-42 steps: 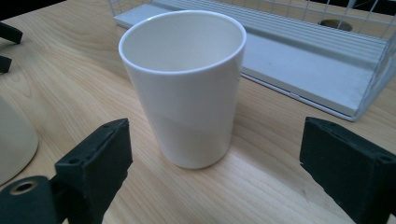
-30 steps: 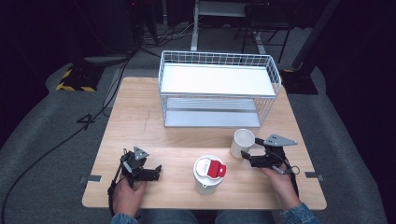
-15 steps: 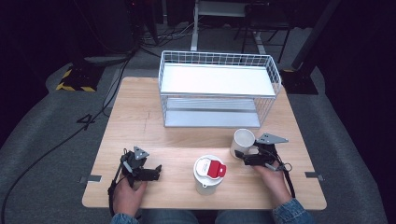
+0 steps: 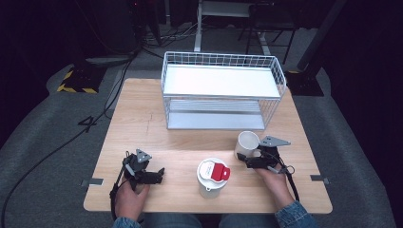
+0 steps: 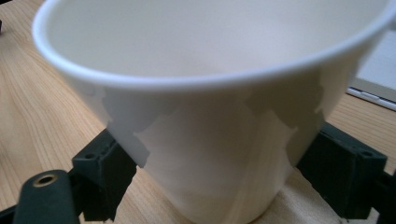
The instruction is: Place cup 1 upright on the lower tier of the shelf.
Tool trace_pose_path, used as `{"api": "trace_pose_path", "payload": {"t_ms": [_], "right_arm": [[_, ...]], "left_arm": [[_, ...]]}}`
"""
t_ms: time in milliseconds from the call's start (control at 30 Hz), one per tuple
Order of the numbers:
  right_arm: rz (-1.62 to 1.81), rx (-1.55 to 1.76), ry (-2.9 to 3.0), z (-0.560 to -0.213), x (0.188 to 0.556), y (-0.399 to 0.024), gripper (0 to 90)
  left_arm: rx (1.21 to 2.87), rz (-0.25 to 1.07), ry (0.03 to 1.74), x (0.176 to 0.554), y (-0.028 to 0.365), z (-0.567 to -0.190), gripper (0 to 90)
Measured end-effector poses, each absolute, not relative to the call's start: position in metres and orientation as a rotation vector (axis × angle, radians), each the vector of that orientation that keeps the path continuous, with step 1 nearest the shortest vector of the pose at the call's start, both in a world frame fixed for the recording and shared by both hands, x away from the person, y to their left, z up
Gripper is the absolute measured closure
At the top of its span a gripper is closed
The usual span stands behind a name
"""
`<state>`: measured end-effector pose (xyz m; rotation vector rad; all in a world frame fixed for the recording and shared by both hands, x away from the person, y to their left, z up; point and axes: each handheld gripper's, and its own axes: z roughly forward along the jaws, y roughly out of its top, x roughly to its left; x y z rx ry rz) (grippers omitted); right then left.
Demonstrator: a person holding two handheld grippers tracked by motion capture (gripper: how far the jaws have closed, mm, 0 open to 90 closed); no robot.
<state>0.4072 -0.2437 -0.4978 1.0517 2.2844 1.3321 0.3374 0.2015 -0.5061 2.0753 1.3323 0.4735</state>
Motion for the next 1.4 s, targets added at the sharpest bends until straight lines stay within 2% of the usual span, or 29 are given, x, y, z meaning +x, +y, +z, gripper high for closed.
{"api": "trace_pose_path", "payload": {"t_ms": [167, 800, 1400], "right_arm": [[1.329, 1.033, 2.278, -0.498, 0.407, -0.242, 21.5], [1.287, 0.983, 2.278, -0.492, 0.405, -0.239, 23.4], [1.267, 0.928, 2.275, -0.460, 0.415, -0.229, 23.4]], "left_arm": [[2.075, 0.473, 1.332, 0.337, 0.202, -0.506, 1.2], [2.076, 0.473, 1.332, 0.337, 0.202, -0.506, 1.2], [2.076, 0.473, 1.332, 0.337, 0.202, -0.506, 1.2]]}}
